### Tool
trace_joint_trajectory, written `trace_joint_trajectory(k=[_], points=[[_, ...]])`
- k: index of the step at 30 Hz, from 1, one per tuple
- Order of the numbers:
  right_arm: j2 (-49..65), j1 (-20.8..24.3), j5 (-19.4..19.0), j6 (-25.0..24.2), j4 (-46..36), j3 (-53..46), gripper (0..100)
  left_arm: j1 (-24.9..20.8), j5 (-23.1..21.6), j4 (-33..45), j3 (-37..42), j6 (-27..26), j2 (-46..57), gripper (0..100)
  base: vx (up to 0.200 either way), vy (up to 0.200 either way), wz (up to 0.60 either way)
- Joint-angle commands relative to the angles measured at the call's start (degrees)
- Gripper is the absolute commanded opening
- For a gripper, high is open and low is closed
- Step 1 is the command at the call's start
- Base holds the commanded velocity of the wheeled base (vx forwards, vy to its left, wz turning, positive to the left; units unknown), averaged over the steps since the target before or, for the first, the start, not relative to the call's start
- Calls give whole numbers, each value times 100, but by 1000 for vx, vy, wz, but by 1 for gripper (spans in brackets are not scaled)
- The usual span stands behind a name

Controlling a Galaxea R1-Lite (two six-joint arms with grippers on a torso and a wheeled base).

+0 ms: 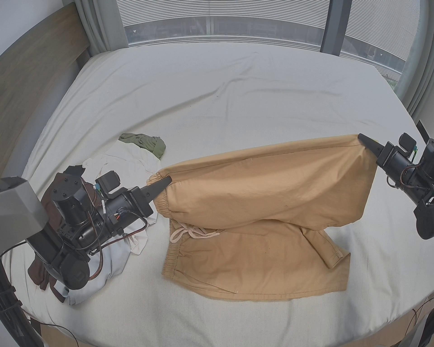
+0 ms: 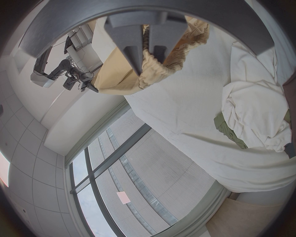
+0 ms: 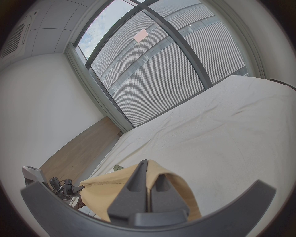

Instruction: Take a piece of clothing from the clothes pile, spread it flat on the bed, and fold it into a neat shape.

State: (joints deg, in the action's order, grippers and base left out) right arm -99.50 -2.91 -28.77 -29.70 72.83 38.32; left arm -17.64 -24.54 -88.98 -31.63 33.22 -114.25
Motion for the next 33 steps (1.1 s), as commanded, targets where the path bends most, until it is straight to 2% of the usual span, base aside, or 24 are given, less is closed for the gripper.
trace_joint_trajectory(k=[1,7,16,18,22,28,33], points=[[-17,19,3,-1,12,-26,0,6,11,-5,-45,0,-10,0,0,0,0],[-96,80,-6,-10,3,-43,0,-3,63,-5,-203,27,-27,0,0,0,0],[-694,177,-6,25,-5,317,0,6,599,3,-493,27,-264,0,0,0,0],[-834,186,-6,25,-84,616,0,6,828,3,-616,35,-431,0,0,0,0],[-896,186,-6,25,-287,950,0,-3,881,3,-756,27,-607,0,0,0,0],[-1098,142,-6,25,-779,1697,0,-20,1241,-5,-1134,53,-880,0,0,0,0],[-1388,124,3,25,-1007,2154,0,-11,1294,3,-1249,185,-906,0,0,0,0]])
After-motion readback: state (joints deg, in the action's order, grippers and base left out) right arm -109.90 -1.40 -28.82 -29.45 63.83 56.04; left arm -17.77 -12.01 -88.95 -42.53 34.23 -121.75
